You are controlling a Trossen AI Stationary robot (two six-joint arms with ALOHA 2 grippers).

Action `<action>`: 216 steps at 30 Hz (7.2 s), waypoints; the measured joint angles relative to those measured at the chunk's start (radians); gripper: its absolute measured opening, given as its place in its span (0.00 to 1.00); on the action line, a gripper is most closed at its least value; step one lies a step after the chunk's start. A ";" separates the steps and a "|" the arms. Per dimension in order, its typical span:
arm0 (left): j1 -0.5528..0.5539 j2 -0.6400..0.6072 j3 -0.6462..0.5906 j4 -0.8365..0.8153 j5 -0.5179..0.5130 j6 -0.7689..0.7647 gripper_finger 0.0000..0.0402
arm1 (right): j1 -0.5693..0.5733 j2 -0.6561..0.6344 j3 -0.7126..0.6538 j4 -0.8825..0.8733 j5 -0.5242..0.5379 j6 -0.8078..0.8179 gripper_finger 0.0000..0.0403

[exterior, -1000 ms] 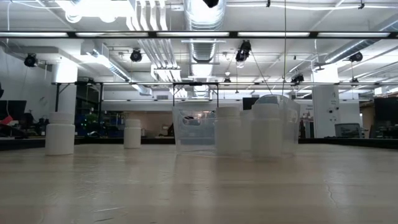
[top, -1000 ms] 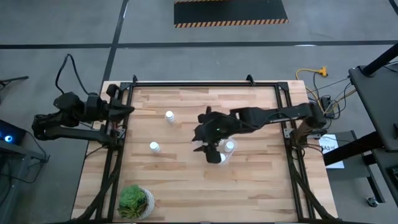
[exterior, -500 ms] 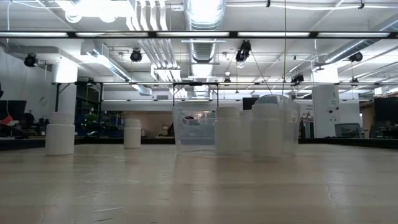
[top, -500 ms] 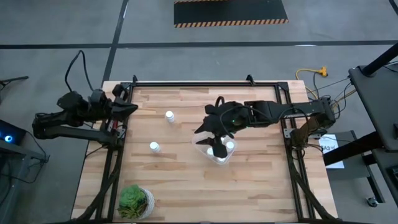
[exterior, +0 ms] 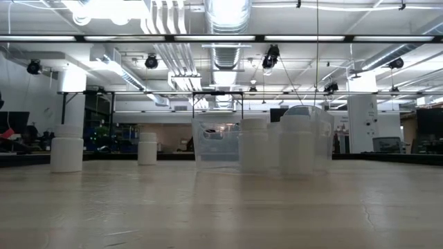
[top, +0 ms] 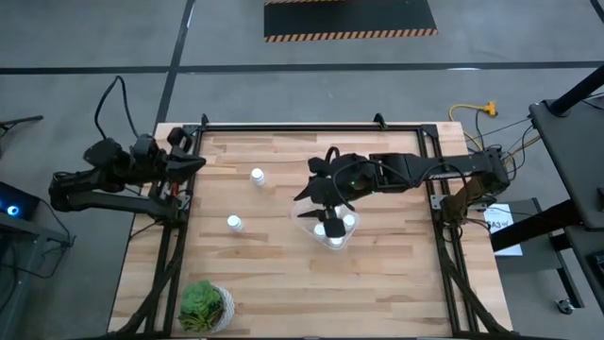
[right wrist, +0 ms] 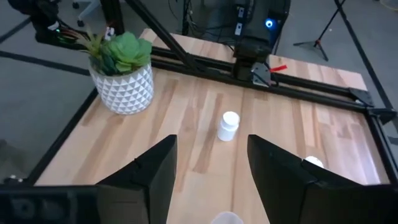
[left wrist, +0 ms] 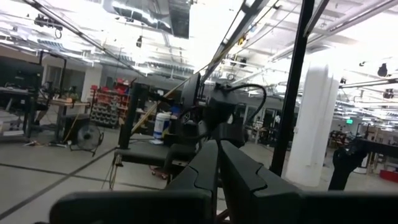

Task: Pick and place pill bottles into a basket
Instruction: Put the white pill bottle into the transparent bin

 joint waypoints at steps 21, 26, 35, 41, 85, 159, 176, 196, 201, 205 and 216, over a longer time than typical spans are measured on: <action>0.000 -0.020 0.000 -0.002 -0.010 -0.004 0.00 | -0.071 -0.265 -0.119 0.005 -0.008 -0.021 0.44; 0.000 -0.021 0.000 -0.001 -0.010 -0.005 0.00 | -0.101 -0.393 -0.220 0.002 -0.009 -0.013 0.45; 0.000 -0.021 0.000 -0.001 -0.010 -0.005 0.00 | -0.148 -0.643 -0.466 0.172 -0.008 0.035 0.44; 0.000 -0.020 0.000 -0.002 -0.010 -0.005 0.00 | -0.147 -0.788 -0.672 0.462 -0.008 0.049 0.44; 0.000 -0.028 -0.002 -0.035 -0.010 -0.004 0.00 | -0.147 -1.630 -1.600 1.471 0.111 0.140 0.44; 0.000 0.213 0.224 -0.366 0.114 0.077 0.00 | -0.146 -1.596 -1.681 0.587 0.113 0.145 0.42; -0.019 0.474 0.741 -1.203 0.207 0.081 0.00 | -0.147 -1.597 -1.681 0.587 0.114 0.145 0.43; -0.222 0.716 0.796 -1.451 0.207 -0.132 0.00 | -0.147 -1.597 -1.681 0.587 0.114 0.146 0.43; -0.264 0.754 0.795 -1.450 0.121 -0.176 0.00 | -0.147 -1.597 -1.681 0.587 0.114 0.147 0.43; -0.282 0.764 0.776 -1.443 0.114 -0.259 0.00 | -0.146 -1.597 -1.681 0.587 0.114 0.146 0.43; -0.290 0.756 0.591 -1.443 0.099 -0.346 0.00 | -0.147 -1.597 -1.681 0.587 0.114 0.145 0.42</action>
